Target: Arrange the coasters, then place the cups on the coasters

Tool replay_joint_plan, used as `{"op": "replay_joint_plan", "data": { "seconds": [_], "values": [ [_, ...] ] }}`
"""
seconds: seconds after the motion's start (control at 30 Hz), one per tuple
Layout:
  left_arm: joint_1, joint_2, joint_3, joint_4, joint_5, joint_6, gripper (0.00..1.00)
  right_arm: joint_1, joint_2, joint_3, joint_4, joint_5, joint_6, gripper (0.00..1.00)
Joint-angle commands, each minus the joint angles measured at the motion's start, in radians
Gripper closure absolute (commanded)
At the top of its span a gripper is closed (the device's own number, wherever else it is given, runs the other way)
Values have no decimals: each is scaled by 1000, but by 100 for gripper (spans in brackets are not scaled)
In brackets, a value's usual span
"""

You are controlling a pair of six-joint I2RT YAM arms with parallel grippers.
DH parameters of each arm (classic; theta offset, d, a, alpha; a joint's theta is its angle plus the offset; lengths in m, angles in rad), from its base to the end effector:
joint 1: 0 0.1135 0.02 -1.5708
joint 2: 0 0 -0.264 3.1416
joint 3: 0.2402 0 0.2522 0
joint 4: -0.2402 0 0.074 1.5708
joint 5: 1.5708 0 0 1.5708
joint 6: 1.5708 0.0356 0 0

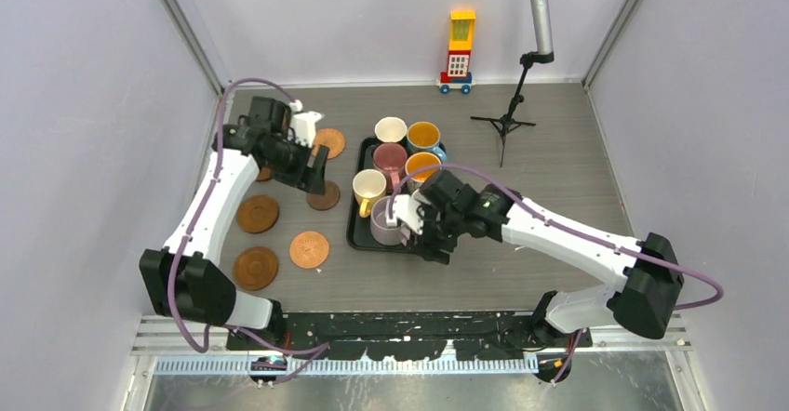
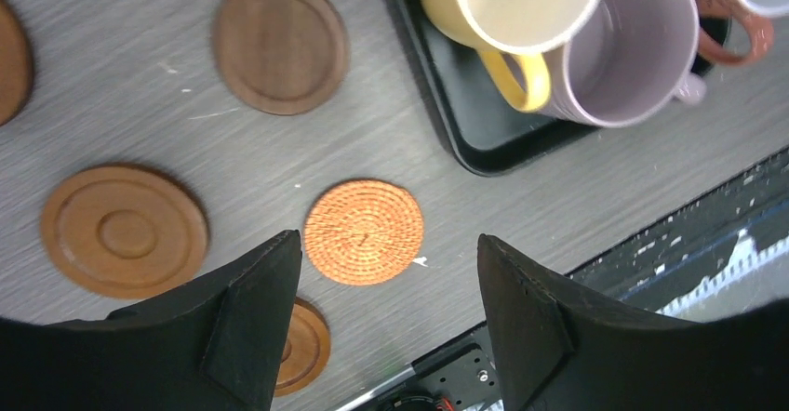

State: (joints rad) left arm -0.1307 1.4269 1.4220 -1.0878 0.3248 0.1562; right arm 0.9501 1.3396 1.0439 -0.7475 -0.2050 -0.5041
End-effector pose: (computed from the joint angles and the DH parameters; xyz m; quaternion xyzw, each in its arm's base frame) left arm 0.2731 -0.0474 0.3379 0.1750 0.9435 -0.1541 0.2356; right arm 0.1489 0.2207 0.2624 -0.6583 0.6997 0.1537 0.2311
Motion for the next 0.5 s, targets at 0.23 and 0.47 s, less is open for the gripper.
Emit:
{"op": "replay_joint_plan", "data": {
  "seconds": [0.23, 0.47],
  "values": [
    [-316, -104, -234, 276, -143, -151, 30, -268, -82, 182, 27, -92, 334, 22],
    [-405, -9, -257, 402, -175, -188, 33, -425, -75, 237, 28, -61, 419, 20]
  ]
}}
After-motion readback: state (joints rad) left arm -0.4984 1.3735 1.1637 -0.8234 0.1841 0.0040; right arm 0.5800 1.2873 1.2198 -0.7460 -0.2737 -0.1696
